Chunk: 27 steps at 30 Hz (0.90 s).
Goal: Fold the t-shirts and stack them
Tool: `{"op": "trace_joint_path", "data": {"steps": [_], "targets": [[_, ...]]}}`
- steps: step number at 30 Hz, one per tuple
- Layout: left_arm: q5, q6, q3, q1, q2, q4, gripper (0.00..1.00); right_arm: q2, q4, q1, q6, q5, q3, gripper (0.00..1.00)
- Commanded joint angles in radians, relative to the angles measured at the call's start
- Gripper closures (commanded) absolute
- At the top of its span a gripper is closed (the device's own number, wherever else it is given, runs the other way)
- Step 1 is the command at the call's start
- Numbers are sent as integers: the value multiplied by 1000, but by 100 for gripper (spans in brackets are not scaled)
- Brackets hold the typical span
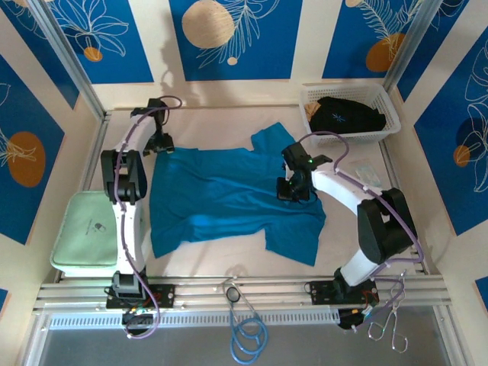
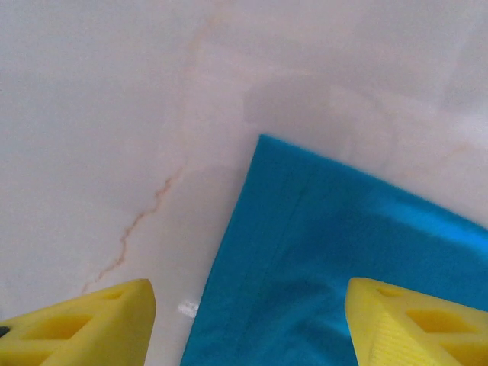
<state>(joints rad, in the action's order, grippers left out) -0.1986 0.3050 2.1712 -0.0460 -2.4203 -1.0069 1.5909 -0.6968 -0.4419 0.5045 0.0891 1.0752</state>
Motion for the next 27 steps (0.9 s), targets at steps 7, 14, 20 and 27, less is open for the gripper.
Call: {"op": "trace_joint_path", "data": {"steps": [7,14,20,27], "targets": [[10,-133,125,12,-104,-12,35,-57,-2,-47,69,4,-52,94],[16,-172,195,20,-203,-52,51,-63,-23,-57,78,17,-52,95],[50,-167,211,25,-214,-64,67,-71,-38,-60,83,27,-53,96],[66,-149,187,24,-203,-78,86,-99,-54,-58,74,34,-47,96]]}}
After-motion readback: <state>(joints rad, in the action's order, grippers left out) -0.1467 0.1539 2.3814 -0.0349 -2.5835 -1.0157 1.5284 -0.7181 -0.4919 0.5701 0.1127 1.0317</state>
